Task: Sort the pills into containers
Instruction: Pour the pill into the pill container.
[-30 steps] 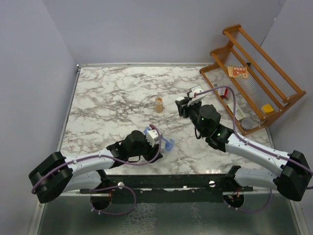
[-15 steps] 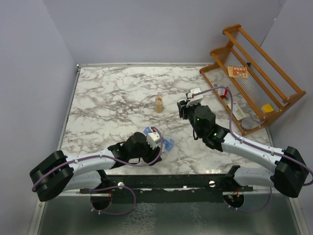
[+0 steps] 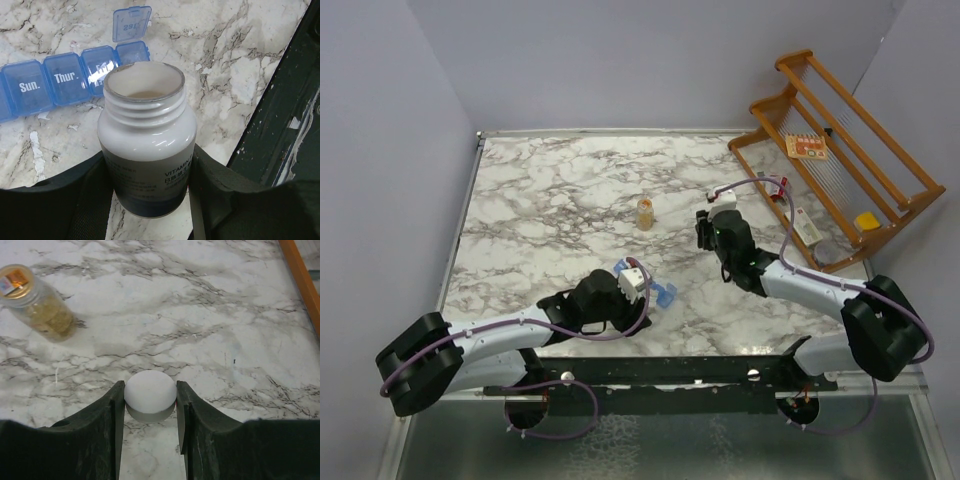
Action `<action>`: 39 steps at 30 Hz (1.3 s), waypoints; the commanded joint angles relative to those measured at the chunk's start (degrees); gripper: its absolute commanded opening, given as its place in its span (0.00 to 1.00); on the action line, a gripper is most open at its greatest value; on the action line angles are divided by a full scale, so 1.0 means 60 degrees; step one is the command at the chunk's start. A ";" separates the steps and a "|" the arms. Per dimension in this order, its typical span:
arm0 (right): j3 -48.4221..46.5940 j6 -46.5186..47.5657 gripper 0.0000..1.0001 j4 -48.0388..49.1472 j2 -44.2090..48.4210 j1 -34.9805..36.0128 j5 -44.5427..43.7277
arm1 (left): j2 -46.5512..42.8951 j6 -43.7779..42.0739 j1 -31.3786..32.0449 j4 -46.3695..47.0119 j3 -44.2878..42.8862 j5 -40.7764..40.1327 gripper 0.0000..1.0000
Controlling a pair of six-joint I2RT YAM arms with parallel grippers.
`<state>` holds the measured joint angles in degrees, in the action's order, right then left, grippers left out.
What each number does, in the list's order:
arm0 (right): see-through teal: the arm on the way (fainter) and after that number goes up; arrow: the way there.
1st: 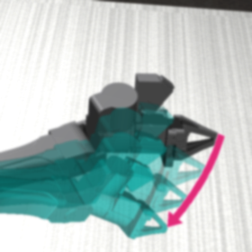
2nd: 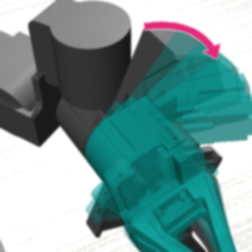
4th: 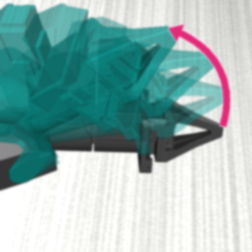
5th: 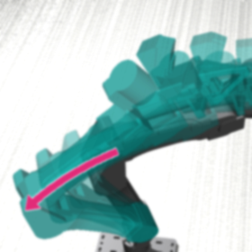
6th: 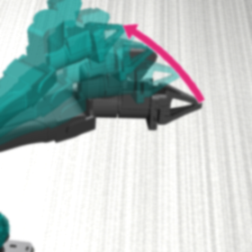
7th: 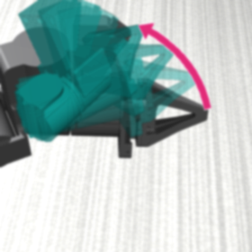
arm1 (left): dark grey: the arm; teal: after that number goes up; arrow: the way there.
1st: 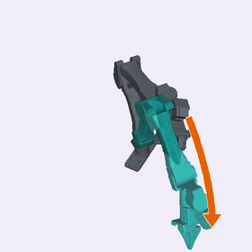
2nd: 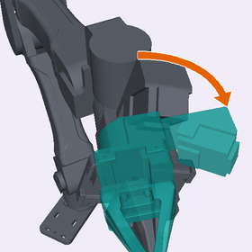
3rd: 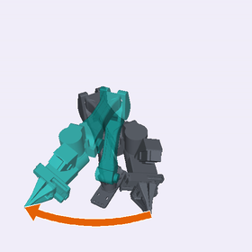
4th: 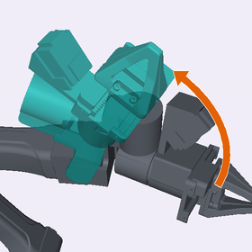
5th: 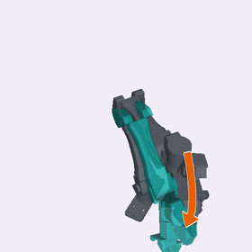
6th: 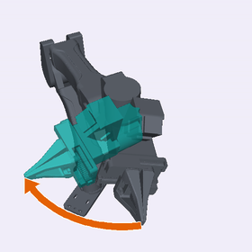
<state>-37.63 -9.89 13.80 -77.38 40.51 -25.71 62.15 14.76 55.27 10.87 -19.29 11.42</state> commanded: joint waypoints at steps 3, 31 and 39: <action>0.0124 -0.0224 0.01 0.0380 -0.0235 -0.0912 0.1474 | -0.0075 0.0075 0.0080 0.0080 -0.0245 -0.0116 0.00; 0.1156 -0.0257 0.01 0.0537 0.1410 -0.1479 0.1946 | 0.0316 0.0537 0.0158 -0.1152 -0.0974 -0.0004 0.00; 0.1235 -0.0193 0.01 0.0541 0.1608 -0.1479 0.1807 | 0.0648 0.0498 0.0250 -0.1165 -0.0878 -0.0092 0.00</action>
<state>-31.18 -10.92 15.09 -69.19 31.64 -14.11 64.97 17.47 56.07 4.29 -23.99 11.38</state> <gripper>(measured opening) 0.394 0.542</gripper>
